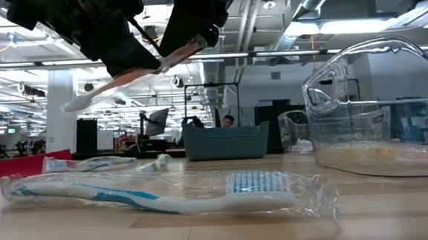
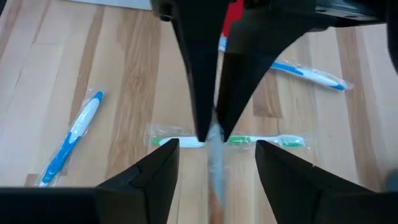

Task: Pick & Place Toothbrushes
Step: Put the orange toothbrush into the bottom transparent bin

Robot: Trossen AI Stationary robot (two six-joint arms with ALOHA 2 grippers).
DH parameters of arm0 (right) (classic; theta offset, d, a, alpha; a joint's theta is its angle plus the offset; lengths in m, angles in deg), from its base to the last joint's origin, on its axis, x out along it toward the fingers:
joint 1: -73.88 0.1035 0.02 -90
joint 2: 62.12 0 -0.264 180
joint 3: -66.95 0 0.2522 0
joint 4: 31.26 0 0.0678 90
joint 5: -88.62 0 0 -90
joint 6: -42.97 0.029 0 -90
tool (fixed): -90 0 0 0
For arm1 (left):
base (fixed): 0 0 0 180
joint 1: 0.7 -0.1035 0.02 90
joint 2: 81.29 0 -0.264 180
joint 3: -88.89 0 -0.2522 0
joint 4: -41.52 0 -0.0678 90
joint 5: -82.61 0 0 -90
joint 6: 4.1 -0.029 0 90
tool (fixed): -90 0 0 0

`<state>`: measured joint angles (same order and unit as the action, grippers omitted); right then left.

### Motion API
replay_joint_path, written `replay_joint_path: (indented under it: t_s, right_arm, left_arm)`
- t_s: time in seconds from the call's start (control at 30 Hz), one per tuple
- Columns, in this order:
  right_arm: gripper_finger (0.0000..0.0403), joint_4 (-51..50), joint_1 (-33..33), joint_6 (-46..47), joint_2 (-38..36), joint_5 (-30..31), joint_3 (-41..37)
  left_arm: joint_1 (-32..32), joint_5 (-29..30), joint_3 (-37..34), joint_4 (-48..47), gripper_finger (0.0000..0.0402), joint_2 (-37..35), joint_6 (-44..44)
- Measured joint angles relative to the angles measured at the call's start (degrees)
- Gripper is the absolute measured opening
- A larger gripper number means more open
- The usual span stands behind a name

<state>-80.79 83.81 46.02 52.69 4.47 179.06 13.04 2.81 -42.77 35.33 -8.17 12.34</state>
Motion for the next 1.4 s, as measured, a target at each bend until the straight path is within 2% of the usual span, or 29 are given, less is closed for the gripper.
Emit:
replay_joint_path:
  t_s: [0.6,0.77,0.93,1.03,1.13,1.2,1.4]
  right_arm:
    - [0.0149,-1.77,0.07,0.0,0.0,0.0,-0.02]
    - [0.0106,-1.79,0.07,0.69,0.0,0.01,-0.02]
    - [0.0029,-2.11,0.07,1.57,0.0,0.02,-0.02]
    - [0.002,-2.21,0.1,2.1,-0.02,-0.03,-0.02]
    - [0.0027,-2.21,0.25,3.04,-0.04,-0.02,-0.02]
    - [0.0018,-2.94,0.65,3.04,-0.07,0.01,-0.04]
    - [0.0016,-2.5,1.55,3.06,-0.07,1.04,-0.04]
  left_arm:
    - [-0.17,0.04,0.01,0.24,0.0017,0.0,0.3]
    - [0.07,0.04,0.01,0.22,0.0017,0.0,0.32]
    - [0.14,-0.5,-0.01,0.18,0.0017,0.0,0.31]
    - [0.66,-0.25,-0.01,0.19,0.0019,0.0,0.31]
    - [1.09,-0.33,-0.01,0.39,0.0041,0.0,0.5]
    - [1.36,-0.33,-0.01,0.35,0.0062,-0.03,0.49]
    - [1.85,-0.12,-0.07,1.16,0.012,-4.05,-0.97]
